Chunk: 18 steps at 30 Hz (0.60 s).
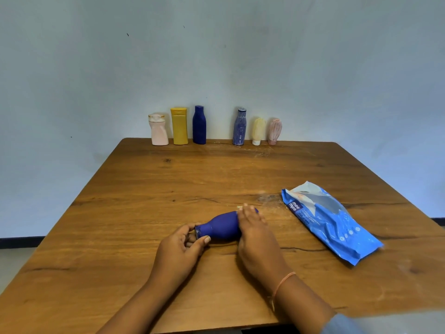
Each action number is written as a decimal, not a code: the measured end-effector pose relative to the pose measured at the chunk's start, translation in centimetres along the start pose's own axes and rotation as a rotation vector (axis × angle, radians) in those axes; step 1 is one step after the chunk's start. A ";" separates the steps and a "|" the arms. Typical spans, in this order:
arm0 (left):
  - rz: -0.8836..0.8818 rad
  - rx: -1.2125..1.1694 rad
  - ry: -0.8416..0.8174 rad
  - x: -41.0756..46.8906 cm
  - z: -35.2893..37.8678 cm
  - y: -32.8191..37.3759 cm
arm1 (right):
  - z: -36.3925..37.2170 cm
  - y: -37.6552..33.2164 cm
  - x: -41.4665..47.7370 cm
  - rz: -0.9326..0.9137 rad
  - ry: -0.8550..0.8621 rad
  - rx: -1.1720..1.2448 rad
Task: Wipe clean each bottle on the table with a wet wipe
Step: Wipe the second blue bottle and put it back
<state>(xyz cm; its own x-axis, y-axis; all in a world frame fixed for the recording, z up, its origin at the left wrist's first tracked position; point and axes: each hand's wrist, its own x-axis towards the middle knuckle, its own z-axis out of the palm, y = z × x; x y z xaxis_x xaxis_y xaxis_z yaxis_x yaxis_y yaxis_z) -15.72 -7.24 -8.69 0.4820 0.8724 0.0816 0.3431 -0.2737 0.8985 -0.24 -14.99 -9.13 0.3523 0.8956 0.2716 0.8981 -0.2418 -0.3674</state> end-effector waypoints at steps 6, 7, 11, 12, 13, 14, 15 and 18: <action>0.054 -0.013 -0.005 -0.2 -0.2 -0.2 | 1.9 -5.4 -1.3 -0.278 -0.071 0.112; 0.058 -0.010 -0.004 -0.2 -0.3 -0.3 | 1.5 -5.5 -0.9 -0.298 -0.089 0.108; 0.016 -0.044 -0.040 -0.3 -0.2 -0.1 | 0.0 -2.7 1.1 -0.208 -0.108 0.049; 0.011 -0.033 -0.041 -0.3 -0.1 -0.1 | -0.5 -1.7 1.6 -0.139 -0.104 0.040; 0.006 -0.017 -0.041 -0.3 -0.1 -0.2 | -1.0 -0.6 2.0 -0.071 -0.092 0.033; 0.006 -0.012 -0.038 -0.3 0.0 -0.1 | -1.5 0.3 2.3 -0.012 -0.081 0.030; 0.009 -0.020 -0.029 -0.3 0.0 -0.1 | -1.9 1.1 2.4 0.025 -0.075 0.024; 0.049 -0.035 0.005 -0.4 0.1 0.0 | -2.6 1.9 2.1 0.049 -0.098 0.008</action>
<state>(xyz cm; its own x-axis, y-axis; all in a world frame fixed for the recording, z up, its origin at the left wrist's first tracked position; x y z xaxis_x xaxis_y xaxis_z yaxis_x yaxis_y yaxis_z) -15.79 -7.60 -8.74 0.4931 0.8604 0.1284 0.2905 -0.3020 0.9080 2.84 -14.53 -6.98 0.3682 0.9150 0.1651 0.8779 -0.2837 -0.3857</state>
